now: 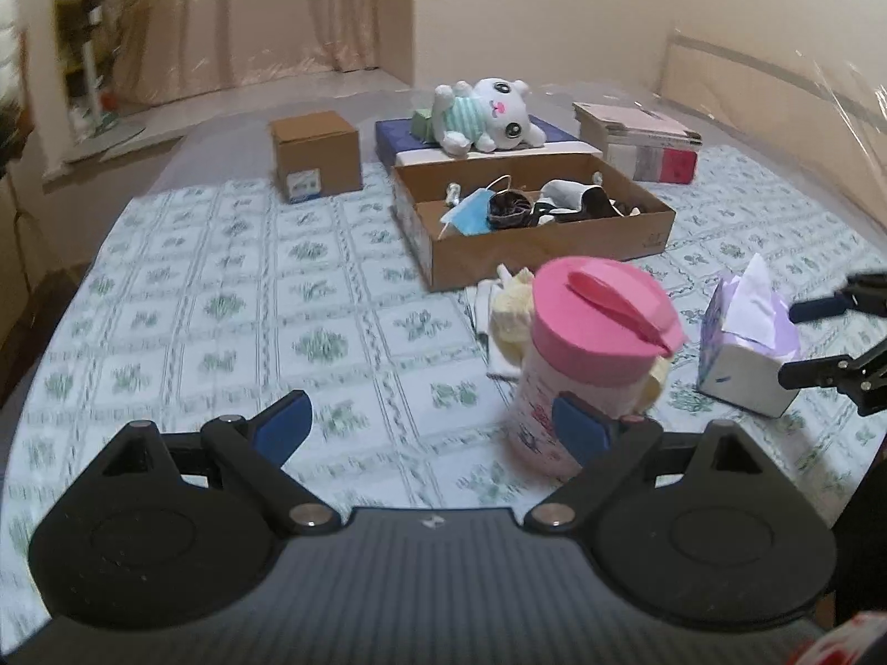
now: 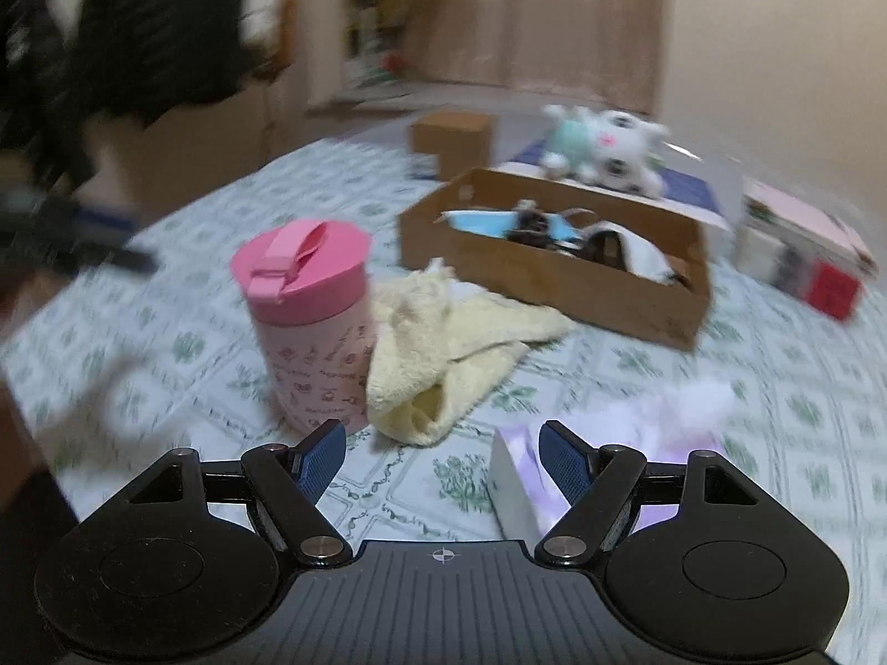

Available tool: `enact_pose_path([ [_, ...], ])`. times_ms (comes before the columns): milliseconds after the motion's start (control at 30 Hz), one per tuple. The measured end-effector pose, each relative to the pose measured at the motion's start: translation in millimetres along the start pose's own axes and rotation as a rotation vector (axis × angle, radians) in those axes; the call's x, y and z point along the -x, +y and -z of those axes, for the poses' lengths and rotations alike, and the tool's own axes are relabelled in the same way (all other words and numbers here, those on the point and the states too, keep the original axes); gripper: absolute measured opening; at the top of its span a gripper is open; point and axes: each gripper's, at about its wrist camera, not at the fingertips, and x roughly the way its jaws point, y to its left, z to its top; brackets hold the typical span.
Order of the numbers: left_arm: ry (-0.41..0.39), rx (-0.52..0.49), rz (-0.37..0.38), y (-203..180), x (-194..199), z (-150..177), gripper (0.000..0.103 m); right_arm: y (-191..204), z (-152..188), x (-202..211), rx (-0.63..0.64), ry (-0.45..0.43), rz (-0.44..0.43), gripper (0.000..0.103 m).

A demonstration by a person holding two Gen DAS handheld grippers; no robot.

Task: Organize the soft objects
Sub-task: 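Move both grippers back toward the yellow towel beside the pink tumbler, then grasp the yellow towel with the right gripper while the left gripper grasps the white cloth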

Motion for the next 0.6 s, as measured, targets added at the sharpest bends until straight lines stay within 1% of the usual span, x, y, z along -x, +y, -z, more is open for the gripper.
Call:
enact_pose_path([
  [167,0.011,-0.092,0.021,17,-19,-28,0.092,1,-16,-28,0.254,0.051,-0.055,0.076],
  [333,0.029,-0.151,0.047,31,-39,-47,0.092,0,-27,-66,0.422,0.117,-0.104,0.076],
  [400,0.038,-0.16,0.063,36,-48,-51,0.092,-1,-31,-81,0.483,0.151,-0.14,0.076],
  [600,0.062,-0.199,0.091,47,-77,-60,0.092,-8,-47,-118,0.552,0.206,-0.216,0.077],
])
